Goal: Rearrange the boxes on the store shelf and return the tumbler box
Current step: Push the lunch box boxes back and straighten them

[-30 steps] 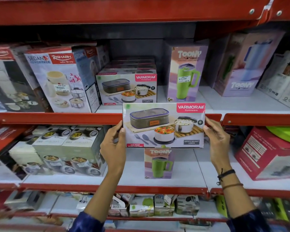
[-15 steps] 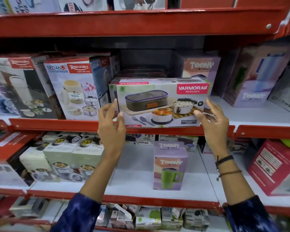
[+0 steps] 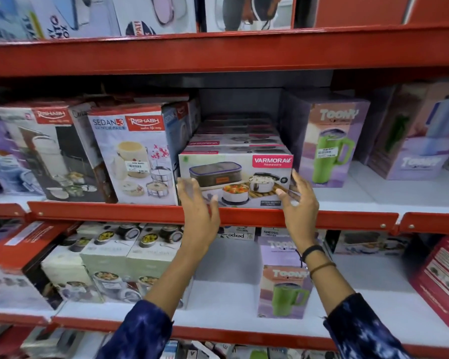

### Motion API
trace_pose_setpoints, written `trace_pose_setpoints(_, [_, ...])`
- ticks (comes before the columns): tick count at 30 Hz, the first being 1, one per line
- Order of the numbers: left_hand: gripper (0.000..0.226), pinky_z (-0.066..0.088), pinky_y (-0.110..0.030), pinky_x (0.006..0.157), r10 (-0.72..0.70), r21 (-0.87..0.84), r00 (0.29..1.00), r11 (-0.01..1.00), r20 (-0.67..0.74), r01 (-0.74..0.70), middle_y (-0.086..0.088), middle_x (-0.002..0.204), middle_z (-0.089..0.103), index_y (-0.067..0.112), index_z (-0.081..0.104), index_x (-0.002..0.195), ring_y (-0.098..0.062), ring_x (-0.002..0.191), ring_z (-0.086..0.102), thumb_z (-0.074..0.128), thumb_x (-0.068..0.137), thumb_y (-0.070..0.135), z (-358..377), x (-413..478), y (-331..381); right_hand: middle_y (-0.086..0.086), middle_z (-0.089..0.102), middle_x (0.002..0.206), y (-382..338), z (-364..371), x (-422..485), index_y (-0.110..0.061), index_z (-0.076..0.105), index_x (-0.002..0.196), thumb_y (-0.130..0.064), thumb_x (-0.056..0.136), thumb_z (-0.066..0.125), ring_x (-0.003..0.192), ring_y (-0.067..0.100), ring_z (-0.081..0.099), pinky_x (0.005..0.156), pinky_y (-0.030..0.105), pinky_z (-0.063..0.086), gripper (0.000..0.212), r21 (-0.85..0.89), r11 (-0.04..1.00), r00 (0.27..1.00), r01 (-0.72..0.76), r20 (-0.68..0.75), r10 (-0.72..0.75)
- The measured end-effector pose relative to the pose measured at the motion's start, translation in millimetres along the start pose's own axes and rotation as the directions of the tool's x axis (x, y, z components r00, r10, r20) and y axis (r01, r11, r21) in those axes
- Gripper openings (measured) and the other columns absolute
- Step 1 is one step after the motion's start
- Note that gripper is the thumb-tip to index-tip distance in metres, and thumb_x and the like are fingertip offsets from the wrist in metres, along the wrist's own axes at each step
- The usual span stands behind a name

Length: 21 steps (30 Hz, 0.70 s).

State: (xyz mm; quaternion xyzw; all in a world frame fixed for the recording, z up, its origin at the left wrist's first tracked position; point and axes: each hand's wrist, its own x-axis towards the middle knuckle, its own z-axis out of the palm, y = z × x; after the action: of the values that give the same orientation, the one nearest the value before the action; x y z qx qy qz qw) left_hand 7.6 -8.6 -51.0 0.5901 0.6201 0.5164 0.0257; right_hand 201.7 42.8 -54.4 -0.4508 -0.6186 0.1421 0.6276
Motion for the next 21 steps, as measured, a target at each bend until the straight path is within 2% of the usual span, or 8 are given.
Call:
trace_pose_setpoints(2, [0.065,-0.005,-0.043,0.115,0.025,0.075,0.999,0.997,0.046,-0.028,-0.025,0.154,-0.018,0.000,0.012,0.145,-0.036,0.141,-0.022,0.040,0.097,0.033,9,-3,0,0.012,0.044,0.142,0,5,-2,-0.017,0.033,0.141,-0.011,0.088,0.060,0.131,0.027,0.040,0.112,0.044,0.034,0.059,-0.094,0.993,0.997,0.072,0.017,-0.071])
trace_pose_setpoints(5, [0.074,0.005,-0.050,0.119,0.002,0.082,0.993,0.997,0.120,-0.012,-0.019,0.151,-0.031,-0.001,0.004,0.146,-0.034,0.142,-0.021,0.037,0.096,0.044,19,-2,2,0.009,0.031,0.152,-1,9,-3,-0.017,0.024,0.145,-0.010,0.093,0.053,0.139,0.022,0.027,0.115,0.026,0.020,0.060,-0.218,0.961,0.985,0.172,0.047,-0.166])
trace_pose_setpoints(7, [0.078,0.009,-0.055,0.118,-0.005,0.107,0.990,0.994,0.142,-0.010,-0.021,0.150,-0.033,-0.001,0.000,0.146,-0.036,0.142,-0.021,0.032,0.095,0.048,21,0,2,0.008,0.029,0.153,1,9,-2,-0.016,0.026,0.145,-0.010,0.093,0.051,0.139,0.021,0.027,0.111,0.012,0.014,0.058,-0.251,0.947,0.979,0.203,0.067,-0.192])
trace_pose_setpoints(8, [0.079,0.009,-0.056,0.118,-0.010,0.122,0.988,0.992,0.151,-0.009,-0.023,0.149,-0.033,-0.001,-0.001,0.145,-0.037,0.142,-0.021,0.031,0.095,0.050,22,0,2,0.009,0.030,0.153,2,9,-1,-0.015,0.027,0.144,-0.010,0.093,0.051,0.138,0.022,0.029,0.110,0.011,0.013,0.056,-0.259,0.943,0.978,0.210,0.069,-0.198])
trace_pose_setpoints(13, [0.079,0.009,-0.054,0.118,-0.019,0.135,0.991,0.991,0.133,0.000,-0.019,0.151,-0.031,0.002,-0.001,0.146,-0.034,0.143,-0.020,0.034,0.095,0.050,24,-3,3,0.005,0.029,0.153,0,3,-1,-0.015,0.028,0.144,-0.012,0.092,0.055,0.139,0.019,0.028,0.112,0.030,0.025,0.059,-0.286,0.931,0.973,0.228,0.109,-0.205])
trace_pose_setpoints(17, [0.064,0.011,-0.050,0.118,0.087,0.027,0.993,0.996,0.075,-0.089,-0.012,0.158,-0.014,0.010,0.015,0.146,-0.027,0.146,-0.011,0.041,0.096,0.040,27,-21,9,0.005,0.035,0.151,-1,-14,-17,-0.014,0.034,0.141,-0.018,0.091,0.059,0.138,0.016,0.030,0.114,0.027,0.023,0.056,-0.219,0.959,0.984,0.177,0.062,-0.168])
trace_pose_setpoints(20, [0.049,0.016,-0.029,0.117,0.171,-0.148,0.984,0.976,0.057,-0.161,-0.012,0.158,0.009,0.011,0.030,0.140,-0.016,0.146,0.007,0.045,0.097,0.029,35,-52,15,0.006,0.042,0.146,10,-36,-44,-0.014,0.041,0.137,-0.016,0.090,0.058,0.136,0.011,0.034,0.114,0.022,0.026,0.050,-0.113,0.988,0.994,0.107,-0.010,-0.108])
trace_pose_setpoints(21, [0.045,0.018,-0.020,0.115,0.195,-0.199,0.979,0.963,0.057,-0.180,-0.012,0.156,0.019,0.010,0.035,0.137,-0.013,0.144,0.014,0.046,0.096,0.025,38,-64,14,0.005,0.043,0.144,17,-43,-56,-0.014,0.043,0.136,-0.016,0.090,0.058,0.135,0.011,0.036,0.113,0.026,0.030,0.049,-0.068,0.996,0.998,0.059,-0.025,-0.061])
